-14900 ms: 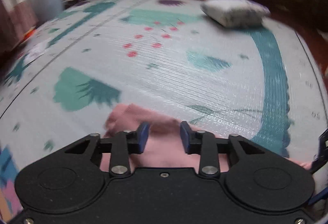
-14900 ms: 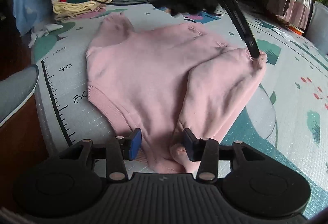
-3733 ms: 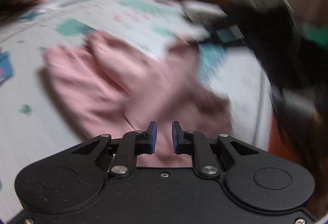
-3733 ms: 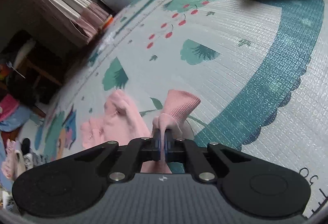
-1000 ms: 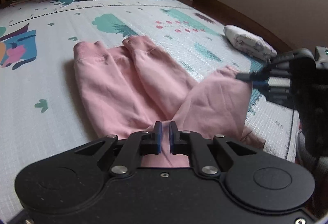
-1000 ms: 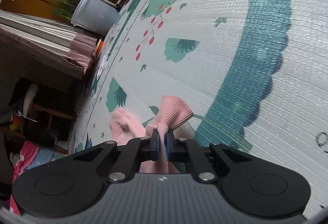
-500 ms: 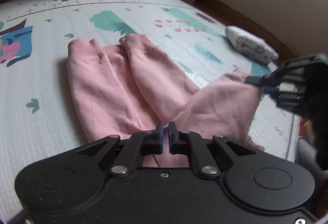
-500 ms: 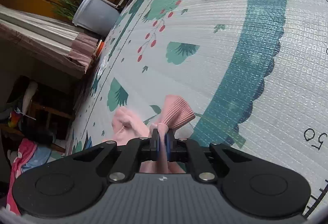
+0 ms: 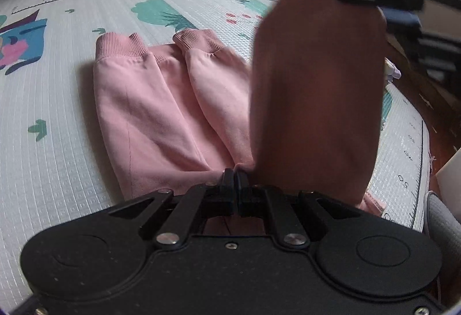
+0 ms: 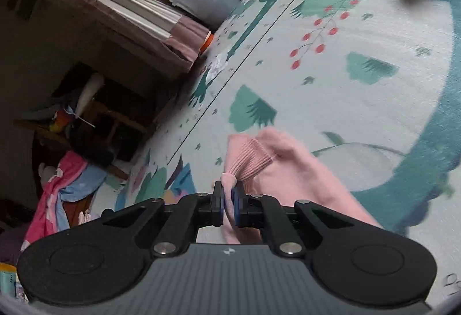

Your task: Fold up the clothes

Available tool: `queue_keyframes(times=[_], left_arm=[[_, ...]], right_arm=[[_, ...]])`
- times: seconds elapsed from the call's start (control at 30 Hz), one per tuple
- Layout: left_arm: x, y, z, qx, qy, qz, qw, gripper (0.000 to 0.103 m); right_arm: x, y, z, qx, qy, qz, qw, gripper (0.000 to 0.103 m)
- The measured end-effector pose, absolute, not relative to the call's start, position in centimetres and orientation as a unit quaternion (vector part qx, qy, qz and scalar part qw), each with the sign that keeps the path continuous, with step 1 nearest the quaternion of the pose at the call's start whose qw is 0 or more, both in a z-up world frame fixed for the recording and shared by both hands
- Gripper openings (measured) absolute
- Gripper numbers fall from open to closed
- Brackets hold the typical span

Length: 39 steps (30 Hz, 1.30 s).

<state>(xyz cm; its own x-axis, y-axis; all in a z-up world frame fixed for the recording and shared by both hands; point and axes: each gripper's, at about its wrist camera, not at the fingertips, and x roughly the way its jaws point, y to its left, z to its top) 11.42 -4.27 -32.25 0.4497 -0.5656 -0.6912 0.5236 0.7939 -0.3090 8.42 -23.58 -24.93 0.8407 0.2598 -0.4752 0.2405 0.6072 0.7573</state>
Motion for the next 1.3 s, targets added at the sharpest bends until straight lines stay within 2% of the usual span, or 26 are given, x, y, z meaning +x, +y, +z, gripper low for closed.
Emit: queue_keyframes(times=[0.23,0.3,0.37,0.43,0.5,0.6,0.63,0.7,0.77,0.87,1.13,1.3], left_arm=[[10.8,-0.1,-29.7,-0.107,0.394,-0.315,0.857,0.005],[11.3,2.1,-28.2,-0.176,0.380,-0.319,0.850,0.006],[12.6,4.5,-27.7,-0.274,0.380,-0.327,0.821,0.012],[13.9,6.2,-27.8,-0.338,0.387,-0.331,0.791,0.035],[15.2,7.8,-27.9,-0.390,0.398,-0.337,0.759,0.048],[16.3,8.5,-28.5,-0.409,0.429,-0.336,0.732,0.048],[16.3,8.7,-28.7,-0.398,0.439,-0.325,0.737,0.048],[16.3,9.0,-29.2,-0.378,0.457,-0.302,0.747,0.048],[15.4,10.0,-29.4,-0.373,0.461,-0.279,0.755,0.048],[13.3,11.5,-29.7,-0.374,0.462,-0.244,0.766,0.048],[9.6,12.1,-29.1,-0.391,0.476,-0.228,0.754,0.051],[10.9,10.3,-27.3,-0.403,0.477,-0.228,0.747,0.054]], right_arm=[[8.9,-21.5,-23.2,0.375,0.298,-0.012,0.878,0.009],[8.9,-21.1,-23.2,0.359,0.303,-0.001,0.883,0.010],[9.2,-20.1,-23.2,0.329,0.310,0.019,0.892,0.012],[9.5,-18.1,-23.0,0.245,0.319,0.044,0.915,0.012],[9.6,-15.7,-23.4,0.160,0.331,0.066,0.928,0.013],[9.6,-12.3,-24.7,0.054,0.345,0.107,0.931,0.016],[9.4,-11.2,-25.2,0.029,0.351,0.127,0.927,0.020],[8.8,-9.4,-26.0,-0.006,0.358,0.158,0.920,0.036],[7.7,-7.9,-26.5,-0.036,0.361,0.185,0.913,0.038],[5.4,-6.5,-26.1,-0.068,0.351,0.213,0.909,0.048],[1.4,-7.6,-26.6,-0.089,0.370,0.223,0.897,0.050],[0.9,-6.3,-27.5,-0.108,0.380,0.242,0.886,0.050]])
